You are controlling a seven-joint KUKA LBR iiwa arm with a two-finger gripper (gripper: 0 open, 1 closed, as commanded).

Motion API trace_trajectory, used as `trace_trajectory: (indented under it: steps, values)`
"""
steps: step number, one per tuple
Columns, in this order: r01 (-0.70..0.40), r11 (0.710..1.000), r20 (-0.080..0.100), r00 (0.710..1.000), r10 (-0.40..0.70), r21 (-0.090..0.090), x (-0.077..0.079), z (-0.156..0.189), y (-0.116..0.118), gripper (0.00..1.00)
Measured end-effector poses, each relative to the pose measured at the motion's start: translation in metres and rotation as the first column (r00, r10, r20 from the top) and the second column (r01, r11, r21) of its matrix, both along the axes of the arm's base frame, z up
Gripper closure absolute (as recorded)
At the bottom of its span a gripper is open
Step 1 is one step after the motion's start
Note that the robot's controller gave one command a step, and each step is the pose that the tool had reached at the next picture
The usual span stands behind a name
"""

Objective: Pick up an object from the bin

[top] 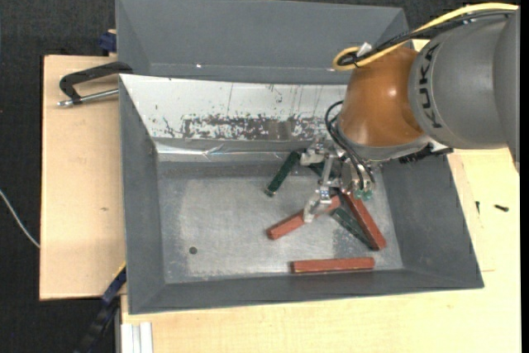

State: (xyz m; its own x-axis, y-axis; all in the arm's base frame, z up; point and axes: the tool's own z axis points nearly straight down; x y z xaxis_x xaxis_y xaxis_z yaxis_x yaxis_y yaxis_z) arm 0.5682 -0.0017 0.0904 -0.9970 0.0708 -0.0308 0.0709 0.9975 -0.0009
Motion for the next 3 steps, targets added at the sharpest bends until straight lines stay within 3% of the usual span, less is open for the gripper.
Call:
trace_trajectory:
  steps: [1,2,3]
  values:
    - [-0.002,1.000,-0.026,1.000,0.002,0.004,-0.011,-0.016,0.003,0.00]
    - [-0.397,0.918,-0.028,0.917,0.397,-0.004,-0.045,-0.013,0.038,1.00]
    - [-0.397,0.918,-0.028,0.917,0.397,-0.004,-0.045,-0.013,0.038,1.00]
